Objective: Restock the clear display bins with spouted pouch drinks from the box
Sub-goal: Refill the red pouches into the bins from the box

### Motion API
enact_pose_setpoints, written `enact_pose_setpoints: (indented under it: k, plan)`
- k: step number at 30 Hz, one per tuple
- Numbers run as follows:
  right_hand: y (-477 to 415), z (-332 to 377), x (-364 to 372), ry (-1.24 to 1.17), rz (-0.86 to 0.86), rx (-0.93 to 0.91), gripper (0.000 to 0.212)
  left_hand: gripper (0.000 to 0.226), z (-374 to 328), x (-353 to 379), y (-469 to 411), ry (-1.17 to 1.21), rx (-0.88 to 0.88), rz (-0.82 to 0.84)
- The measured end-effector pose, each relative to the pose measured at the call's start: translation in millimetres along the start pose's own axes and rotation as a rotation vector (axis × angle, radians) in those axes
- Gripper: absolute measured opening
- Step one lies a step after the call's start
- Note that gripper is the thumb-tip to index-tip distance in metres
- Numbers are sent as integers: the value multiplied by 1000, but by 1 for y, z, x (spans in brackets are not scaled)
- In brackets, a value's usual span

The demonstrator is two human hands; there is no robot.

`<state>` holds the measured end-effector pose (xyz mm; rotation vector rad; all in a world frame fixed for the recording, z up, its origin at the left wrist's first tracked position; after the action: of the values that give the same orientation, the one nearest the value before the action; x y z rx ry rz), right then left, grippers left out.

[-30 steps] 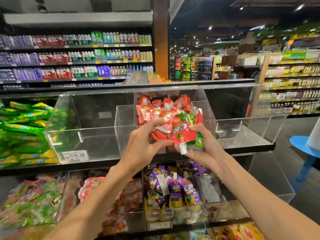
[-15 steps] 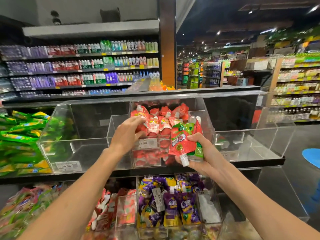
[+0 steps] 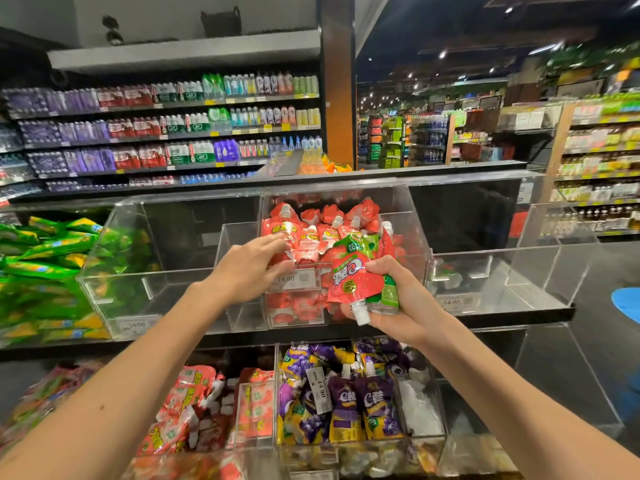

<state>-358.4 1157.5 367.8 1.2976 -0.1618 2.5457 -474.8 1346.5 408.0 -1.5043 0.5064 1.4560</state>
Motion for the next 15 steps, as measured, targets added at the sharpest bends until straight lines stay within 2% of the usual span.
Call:
enact_pose_setpoints:
  k: [3,7,11,15]
  plan:
    - [7,-1,6,-33,39,5,43,67,2,6,11,-21,-2,29]
    - [9,-7,12,-48,26,14,44,67,-10,-7,28,100,0,-199]
    - [8,-17,11,-10,-20,44,52,78,-48,-31,55,195,279,-377]
    - [11,-26,2,174,-104,72,65,90,-79,-39,76,172,485,-289]
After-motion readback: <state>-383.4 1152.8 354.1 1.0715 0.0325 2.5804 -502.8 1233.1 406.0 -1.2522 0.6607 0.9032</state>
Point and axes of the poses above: each hand's wrist, its own y-axis away from the middle knuckle, its own x-axis out of the palm, z = x × y, the point moved 5 cm from there along -y, towards the middle knuckle, and after that the axes turned 11 degrees about -y, right-handed, at the moved point
